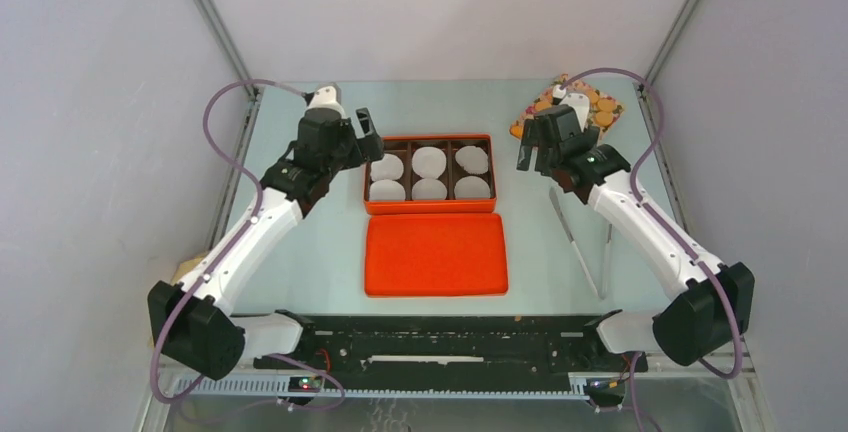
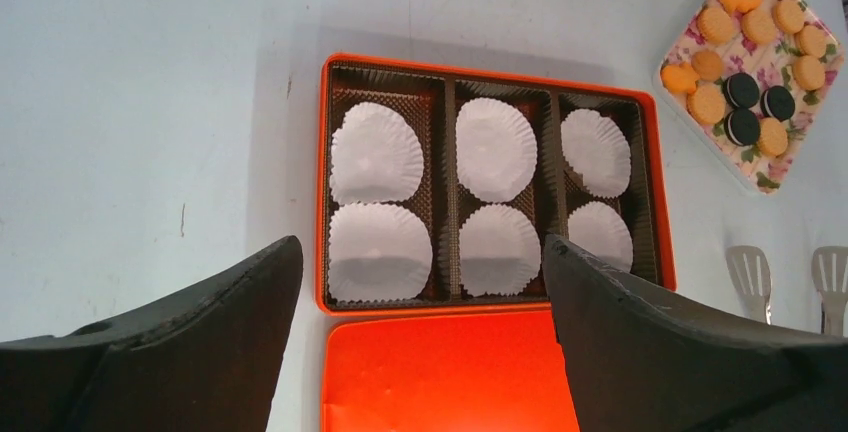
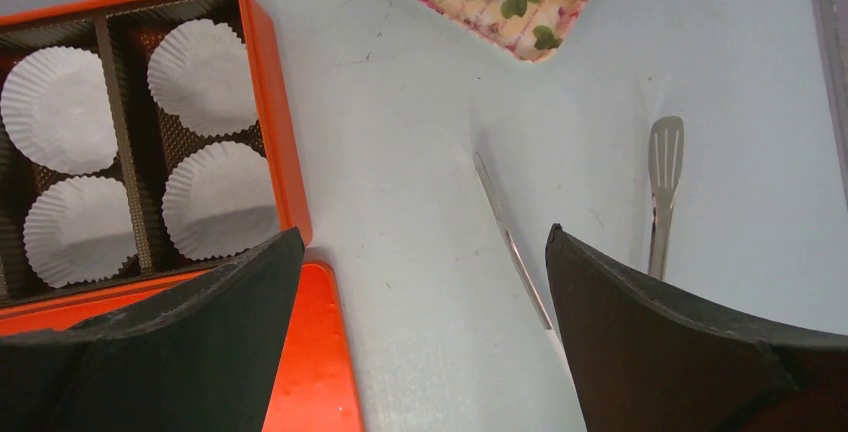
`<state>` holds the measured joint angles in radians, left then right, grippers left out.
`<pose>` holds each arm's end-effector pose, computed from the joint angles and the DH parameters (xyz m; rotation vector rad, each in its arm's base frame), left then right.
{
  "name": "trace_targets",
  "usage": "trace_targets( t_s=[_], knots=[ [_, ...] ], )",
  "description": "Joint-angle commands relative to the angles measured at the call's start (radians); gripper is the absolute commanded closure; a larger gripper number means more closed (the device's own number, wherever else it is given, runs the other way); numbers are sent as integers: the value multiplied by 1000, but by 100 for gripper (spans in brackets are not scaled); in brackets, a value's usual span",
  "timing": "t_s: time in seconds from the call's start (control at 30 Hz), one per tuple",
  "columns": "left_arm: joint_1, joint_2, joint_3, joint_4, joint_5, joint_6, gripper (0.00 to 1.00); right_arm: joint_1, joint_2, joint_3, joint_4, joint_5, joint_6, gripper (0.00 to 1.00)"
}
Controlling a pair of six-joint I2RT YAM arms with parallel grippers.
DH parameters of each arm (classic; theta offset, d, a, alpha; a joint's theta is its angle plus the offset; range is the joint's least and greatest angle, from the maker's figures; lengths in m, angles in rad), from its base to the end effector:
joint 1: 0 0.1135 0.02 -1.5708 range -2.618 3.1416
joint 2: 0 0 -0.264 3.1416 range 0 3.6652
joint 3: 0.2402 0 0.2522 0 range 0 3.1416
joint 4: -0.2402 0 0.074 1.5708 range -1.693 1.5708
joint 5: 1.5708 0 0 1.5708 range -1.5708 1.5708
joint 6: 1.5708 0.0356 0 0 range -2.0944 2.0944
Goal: Pack the cookies
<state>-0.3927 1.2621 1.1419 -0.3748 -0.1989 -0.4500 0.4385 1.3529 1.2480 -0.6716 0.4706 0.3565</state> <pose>0.2669 -0.1030 0.3435 -0.1821 2.0622 -0.3161 0.2678 0.1078 0.3312 0.1331 2.2448 -0.1313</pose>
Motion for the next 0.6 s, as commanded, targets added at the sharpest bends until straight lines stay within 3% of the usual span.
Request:
trace_targets(
  t_s=[0.0,0.17,0.4,0.57],
  knots=[
    [-9,-59,-79,48,-9,-30,6,0,-54,-12,-26,32,27,0],
    [-31,-92,-118,50,-5,-43,6,-14,-73,-76,-55,-13,46,0],
    [-85,-113,-159,59,11,-52,6,-59,-148,-281,-124,-116,207,0],
    [-92,-113,-183,77,26,-62,6,-137,-250,-417,-114,-209,237,0]
  ],
)
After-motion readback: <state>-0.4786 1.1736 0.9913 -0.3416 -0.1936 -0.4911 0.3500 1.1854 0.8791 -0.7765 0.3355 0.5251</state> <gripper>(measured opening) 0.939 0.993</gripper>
